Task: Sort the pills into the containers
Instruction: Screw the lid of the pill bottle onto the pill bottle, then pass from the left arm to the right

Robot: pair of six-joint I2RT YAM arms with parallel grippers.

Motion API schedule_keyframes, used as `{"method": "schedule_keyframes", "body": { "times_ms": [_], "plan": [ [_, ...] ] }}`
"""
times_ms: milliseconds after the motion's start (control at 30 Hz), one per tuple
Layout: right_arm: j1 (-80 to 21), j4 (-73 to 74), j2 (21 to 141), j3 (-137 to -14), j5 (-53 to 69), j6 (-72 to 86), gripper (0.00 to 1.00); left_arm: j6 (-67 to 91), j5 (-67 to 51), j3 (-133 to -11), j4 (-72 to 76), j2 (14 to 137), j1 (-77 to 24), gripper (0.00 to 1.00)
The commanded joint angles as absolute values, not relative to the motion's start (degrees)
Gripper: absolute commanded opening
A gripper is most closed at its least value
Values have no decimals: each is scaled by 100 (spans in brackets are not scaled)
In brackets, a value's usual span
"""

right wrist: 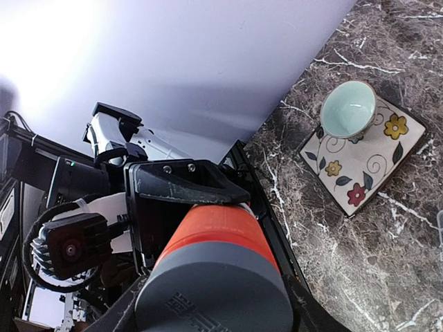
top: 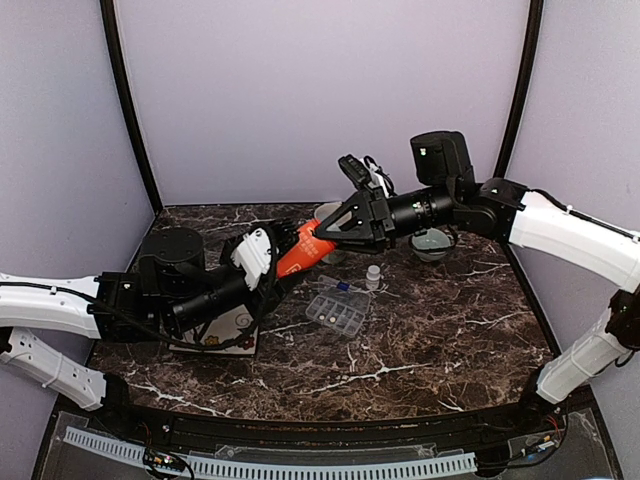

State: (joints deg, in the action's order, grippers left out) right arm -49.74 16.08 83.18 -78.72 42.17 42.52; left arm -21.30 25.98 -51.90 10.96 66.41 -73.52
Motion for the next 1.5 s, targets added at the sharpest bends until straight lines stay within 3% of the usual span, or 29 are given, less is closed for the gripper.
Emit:
{"method": "schedule_keyframes", "body": {
  "times_ms": [0,267,433,533,700,800,1100,1467],
  "plan": [
    [-5006,1353,8578,-7690,4175,4300,58,-2124,1645,-5300,2406,6399,-7580,0],
    [-5001,1342,8630,-7717,4253,4283,54,-2143,1624,-5329,2327,6457,-7585,0],
    [-5001,1404,8631,-7709,4294,4247,38,-2137,1684,-5388,2259,6532,-7580,0],
    [-5001,1406,8631,-7690,4314,4239,23,-2118,1737,-5411,2242,6586,-7571,0],
    [-5001,1398,8598,-7656,4288,4245,13,-2071,1869,-5420,2265,6636,-7567,1],
    [-5001,1443,8558,-7671,4182,4199,12,-2025,1973,-5396,2270,6627,-7567,18],
    [-4968,1681,8470,-7796,3784,3971,9,-1827,2068,-5329,2050,6493,-7567,50],
    [-4949,1781,8447,-7809,3619,3876,8,-1693,2117,-5356,1834,6376,-7567,70]
  ]
}}
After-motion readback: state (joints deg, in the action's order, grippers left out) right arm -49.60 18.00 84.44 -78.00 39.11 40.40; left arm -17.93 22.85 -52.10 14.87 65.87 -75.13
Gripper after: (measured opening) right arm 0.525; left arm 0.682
